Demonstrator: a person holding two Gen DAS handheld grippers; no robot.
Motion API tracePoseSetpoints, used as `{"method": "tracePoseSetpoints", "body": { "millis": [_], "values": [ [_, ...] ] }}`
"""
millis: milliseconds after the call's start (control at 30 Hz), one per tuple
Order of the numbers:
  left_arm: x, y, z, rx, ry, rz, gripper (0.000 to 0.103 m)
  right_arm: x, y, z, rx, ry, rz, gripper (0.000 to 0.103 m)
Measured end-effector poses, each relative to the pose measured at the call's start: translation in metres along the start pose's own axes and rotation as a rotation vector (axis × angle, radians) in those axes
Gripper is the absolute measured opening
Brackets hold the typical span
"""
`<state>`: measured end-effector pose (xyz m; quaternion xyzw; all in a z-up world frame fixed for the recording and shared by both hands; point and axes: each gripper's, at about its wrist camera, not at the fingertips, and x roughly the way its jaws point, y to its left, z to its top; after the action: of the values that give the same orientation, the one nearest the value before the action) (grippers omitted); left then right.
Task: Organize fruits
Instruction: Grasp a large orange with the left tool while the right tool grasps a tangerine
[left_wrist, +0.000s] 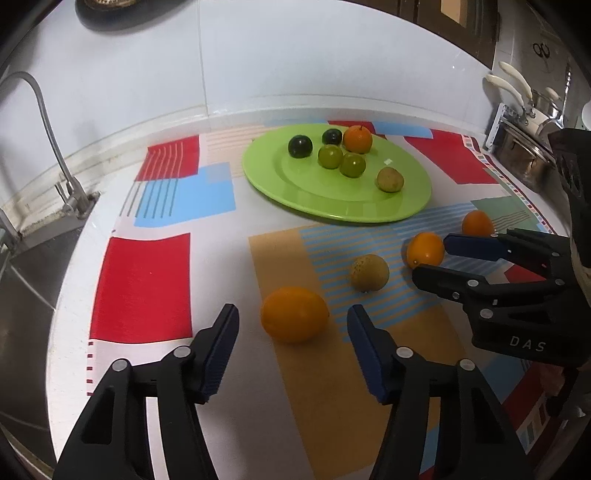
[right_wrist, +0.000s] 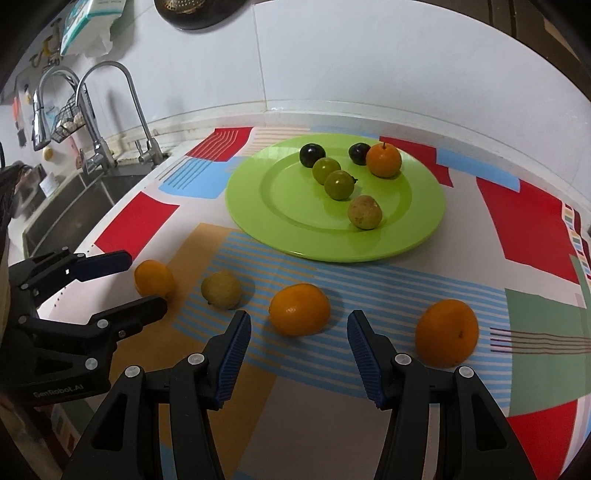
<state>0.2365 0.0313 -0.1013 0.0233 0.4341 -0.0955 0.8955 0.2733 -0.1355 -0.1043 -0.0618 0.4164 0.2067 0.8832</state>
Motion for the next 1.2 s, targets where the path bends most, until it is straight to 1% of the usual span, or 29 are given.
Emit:
{"method": "tracePoseSetpoints", "body": {
  "millis": [33, 67, 100, 233, 267, 333, 567, 767, 1200],
  "values": [
    [0.001, 0.001, 0.000, -0.002, 0.002, -0.003, 0.056, 0.001, 0.000, 0.000, 0.001, 0.001, 0.002, 0.055],
    [0.002, 0.001, 0.001, -0.006, 0.005, -0.006, 0.053, 0.003, -0.001, 0.001, 0.002, 0.002, 0.006, 0.054],
    [0.003, 0.002, 0.001, -0.009, 0.010, -0.013, 0.049, 0.004, -0.001, 0.001, 0.002, 0.003, 0.009, 0.050],
    [0.007, 0.003, 0.002, -0.019, 0.024, -0.025, 0.041, 0.009, 0.000, 0.002, -0.003, 0.008, 0.014, 0.046],
    [0.007, 0.003, 0.002, -0.020, 0.025, -0.027, 0.038, 0.010, -0.001, 0.002, -0.004, 0.011, 0.018, 0.042],
    [0.007, 0.002, 0.002, -0.016, 0.023, -0.029, 0.038, 0.012, 0.000, 0.002, -0.005, 0.014, 0.017, 0.038],
    [0.004, 0.000, 0.001, -0.011, 0.018, -0.036, 0.038, 0.010, 0.000, 0.001, -0.003, 0.009, 0.026, 0.038],
    [-0.006, -0.004, 0.004, -0.004, -0.004, -0.033, 0.038, 0.001, 0.000, 0.001, 0.002, -0.010, 0.028, 0.038],
    [-0.043, -0.015, 0.020, 0.027, -0.096, -0.026, 0.038, -0.035, 0.001, 0.009, 0.013, -0.096, 0.022, 0.038]
  ]
}}
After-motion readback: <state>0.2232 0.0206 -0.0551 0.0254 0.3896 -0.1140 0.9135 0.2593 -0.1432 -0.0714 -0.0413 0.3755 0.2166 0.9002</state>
